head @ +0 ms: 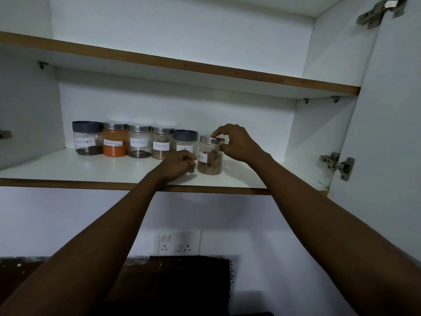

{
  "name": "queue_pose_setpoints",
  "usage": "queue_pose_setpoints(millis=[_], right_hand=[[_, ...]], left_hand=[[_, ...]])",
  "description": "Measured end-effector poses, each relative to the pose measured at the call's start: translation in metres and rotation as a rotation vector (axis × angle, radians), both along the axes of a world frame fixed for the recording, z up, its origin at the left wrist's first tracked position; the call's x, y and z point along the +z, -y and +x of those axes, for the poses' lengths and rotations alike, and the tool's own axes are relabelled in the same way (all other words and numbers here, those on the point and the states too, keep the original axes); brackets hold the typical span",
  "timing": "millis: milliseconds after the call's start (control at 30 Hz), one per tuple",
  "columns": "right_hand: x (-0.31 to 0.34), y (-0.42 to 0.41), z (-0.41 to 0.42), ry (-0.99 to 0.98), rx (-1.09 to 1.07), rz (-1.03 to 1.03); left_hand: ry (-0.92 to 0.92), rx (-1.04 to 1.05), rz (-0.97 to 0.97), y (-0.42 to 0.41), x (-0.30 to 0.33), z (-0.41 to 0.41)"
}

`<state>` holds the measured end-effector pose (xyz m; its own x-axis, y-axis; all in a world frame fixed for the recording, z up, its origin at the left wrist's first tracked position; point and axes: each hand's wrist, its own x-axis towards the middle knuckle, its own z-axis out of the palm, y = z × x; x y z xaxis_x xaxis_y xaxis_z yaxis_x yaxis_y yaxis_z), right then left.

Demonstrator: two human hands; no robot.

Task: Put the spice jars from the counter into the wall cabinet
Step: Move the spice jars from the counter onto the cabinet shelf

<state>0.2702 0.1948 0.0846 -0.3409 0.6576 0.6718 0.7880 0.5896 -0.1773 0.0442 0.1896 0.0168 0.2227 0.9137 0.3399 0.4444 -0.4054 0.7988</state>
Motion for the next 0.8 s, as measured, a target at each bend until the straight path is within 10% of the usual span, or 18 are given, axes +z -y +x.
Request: queue_pose_setpoints(millis=[800], right_hand=[[0.005, -0.076, 0.002, 0.027, -0.111, -0.09]], left_hand=[[-0.19, 0.064, 0.034, -0.011, -0.006, 0.001]])
